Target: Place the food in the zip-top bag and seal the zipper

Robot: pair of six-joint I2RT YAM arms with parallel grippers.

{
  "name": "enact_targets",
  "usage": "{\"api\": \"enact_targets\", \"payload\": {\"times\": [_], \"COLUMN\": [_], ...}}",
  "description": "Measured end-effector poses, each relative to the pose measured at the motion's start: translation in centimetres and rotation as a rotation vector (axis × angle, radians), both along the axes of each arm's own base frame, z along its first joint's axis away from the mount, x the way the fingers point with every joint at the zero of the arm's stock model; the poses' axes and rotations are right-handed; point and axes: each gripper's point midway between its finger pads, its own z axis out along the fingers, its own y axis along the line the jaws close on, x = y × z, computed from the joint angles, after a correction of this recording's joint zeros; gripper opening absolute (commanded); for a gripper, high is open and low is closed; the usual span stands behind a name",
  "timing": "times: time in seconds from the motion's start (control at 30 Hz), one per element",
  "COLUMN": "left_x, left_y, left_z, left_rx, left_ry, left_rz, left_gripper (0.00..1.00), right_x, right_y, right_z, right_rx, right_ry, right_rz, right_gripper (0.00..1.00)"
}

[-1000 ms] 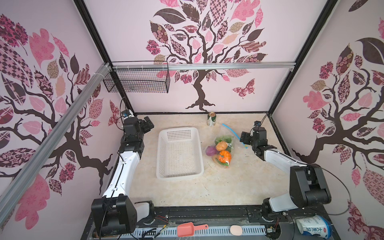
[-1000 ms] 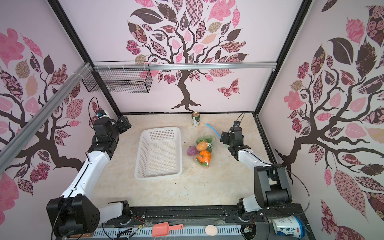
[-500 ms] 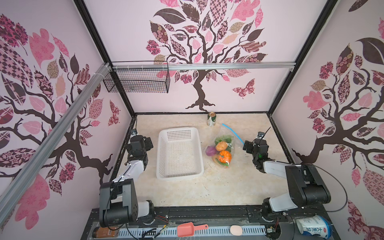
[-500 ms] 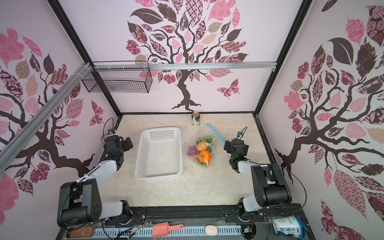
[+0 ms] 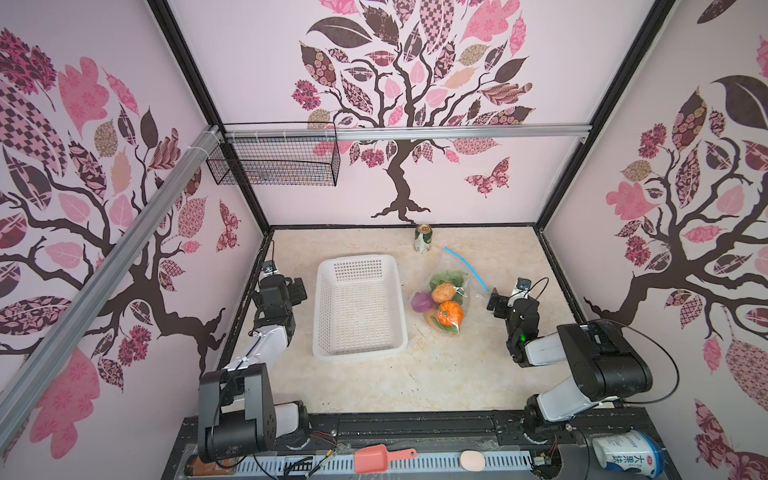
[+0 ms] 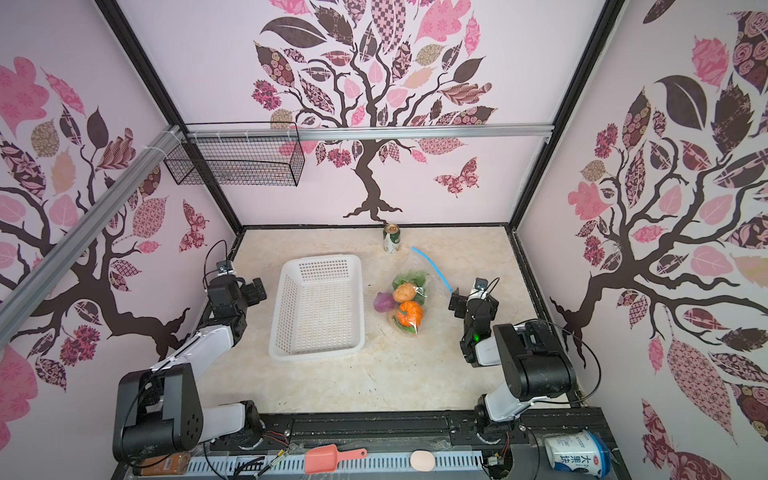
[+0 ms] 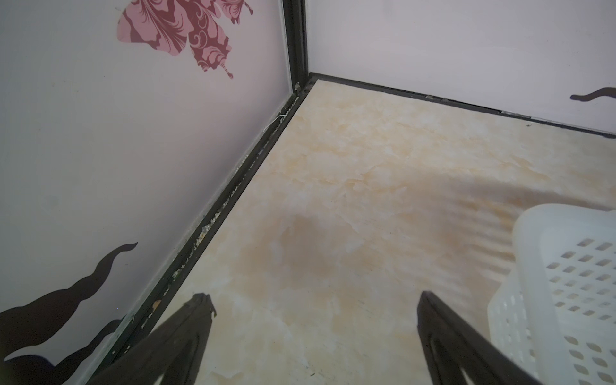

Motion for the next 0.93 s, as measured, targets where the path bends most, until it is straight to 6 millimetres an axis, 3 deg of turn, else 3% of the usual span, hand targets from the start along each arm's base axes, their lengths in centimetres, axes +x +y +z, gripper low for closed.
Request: {"api": "enact_targets", "payload": {"times": [0.17, 0.23, 0.47, 0.63, 0.93], "left_x": [1.0, 1.4, 2.1, 1.6, 1.6], "left_y": [-3.5, -4.1, -4.7, -5.7, -5.5], "left_z": [-2.0, -1.8, -2.0, -3.1, -2.9], "left_rx": [-0.02, -0.022, 0.007, 0.036, 0.052], "left_ry": [-0.033, -0.09, -0.238, -0.216, -0.221], "left_rz": [-0.084, -0.093, -0.087, -0.111, -0.107], "left_gripper": [0.99, 0.99, 0.99, 0.99, 0.99], "right_x": [0.2, 0.2, 0.2, 0.2, 0.2], "right_y": [0.1, 0.1, 0.1, 0.1, 0.1], "right_z": [0.8, 0.9, 0.9, 0.9, 0.9], "right_rx": [0.003, 0.004, 0.004, 0.004, 0.004], "right_ry": [-0.036, -0.037, -0.037, -0.038, -0.038], "right_rz": [0.003, 0.003, 0.003, 0.003, 0.003], "right_gripper": [1.0, 0.99, 1.0, 1.0, 0.99]}}
